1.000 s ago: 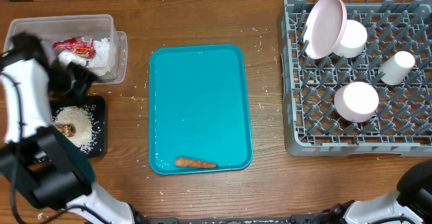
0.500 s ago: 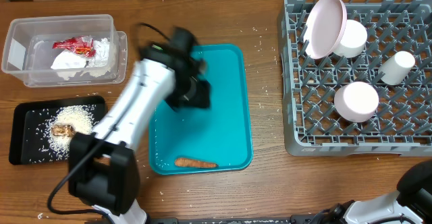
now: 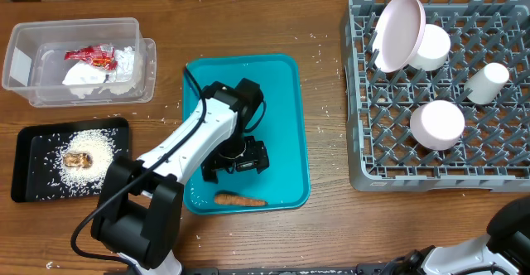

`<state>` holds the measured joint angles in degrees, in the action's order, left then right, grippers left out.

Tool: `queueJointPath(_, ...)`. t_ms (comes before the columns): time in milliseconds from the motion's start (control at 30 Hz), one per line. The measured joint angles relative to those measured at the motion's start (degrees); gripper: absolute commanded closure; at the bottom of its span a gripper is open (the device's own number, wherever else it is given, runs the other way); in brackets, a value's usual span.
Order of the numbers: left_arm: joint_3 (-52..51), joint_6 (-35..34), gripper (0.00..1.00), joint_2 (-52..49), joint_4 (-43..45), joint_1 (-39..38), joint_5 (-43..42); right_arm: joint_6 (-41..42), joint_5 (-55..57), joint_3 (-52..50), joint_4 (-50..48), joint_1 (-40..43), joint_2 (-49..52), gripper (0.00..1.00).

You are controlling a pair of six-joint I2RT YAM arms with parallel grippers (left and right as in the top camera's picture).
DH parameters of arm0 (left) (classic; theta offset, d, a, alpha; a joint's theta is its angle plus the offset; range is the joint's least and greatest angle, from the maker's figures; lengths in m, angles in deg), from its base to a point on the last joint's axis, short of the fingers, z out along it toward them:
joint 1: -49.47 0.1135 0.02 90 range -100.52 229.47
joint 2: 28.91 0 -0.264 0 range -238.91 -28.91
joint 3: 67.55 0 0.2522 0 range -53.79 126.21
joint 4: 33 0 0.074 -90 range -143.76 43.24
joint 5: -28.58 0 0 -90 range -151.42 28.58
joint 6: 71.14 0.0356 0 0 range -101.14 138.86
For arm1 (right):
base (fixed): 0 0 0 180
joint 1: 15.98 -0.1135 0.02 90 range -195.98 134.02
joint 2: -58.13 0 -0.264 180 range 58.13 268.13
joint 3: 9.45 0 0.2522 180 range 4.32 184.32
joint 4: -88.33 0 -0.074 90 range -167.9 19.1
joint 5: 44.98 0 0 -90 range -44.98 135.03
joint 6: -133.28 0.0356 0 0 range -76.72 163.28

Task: Sort waste into correct bins and load items into the dishwasher
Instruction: 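Swing the left gripper back over the carrot on the teal tray, then lower the left gripper and grip the carrot by its thick end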

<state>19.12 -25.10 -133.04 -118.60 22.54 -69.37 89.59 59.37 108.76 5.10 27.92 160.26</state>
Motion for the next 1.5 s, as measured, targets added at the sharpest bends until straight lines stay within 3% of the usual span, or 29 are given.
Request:
queueJointPath(367, -0.31, -19.47, 0.0, 0.0, 0.28, -0.15, -9.01, -0.02, 0.0, 0.0, 0.0, 0.0, 0.0, 0.0)
queueJointPath(767, -7.63, -36.96, 0.0, 0.0, 7.1, -2.23, -9.22, 0.02, 0.0, 0.0, 0.02, 0.0, 0.0, 0.0)
queueJointPath(867, -9.29, -39.17, 0.0, 0.0, 11.98, -2.23, -8.55, -0.02, 0.0, 0.0, 0.0, 0.0, 0.0, 0.0)
queueJointPath(1500, -12.44, -44.41, 0.0, 0.15, 16.41, -2.23, -6.8, 0.0, 0.02, 0.0, 0.0, 0.0, 0.0, 0.0)
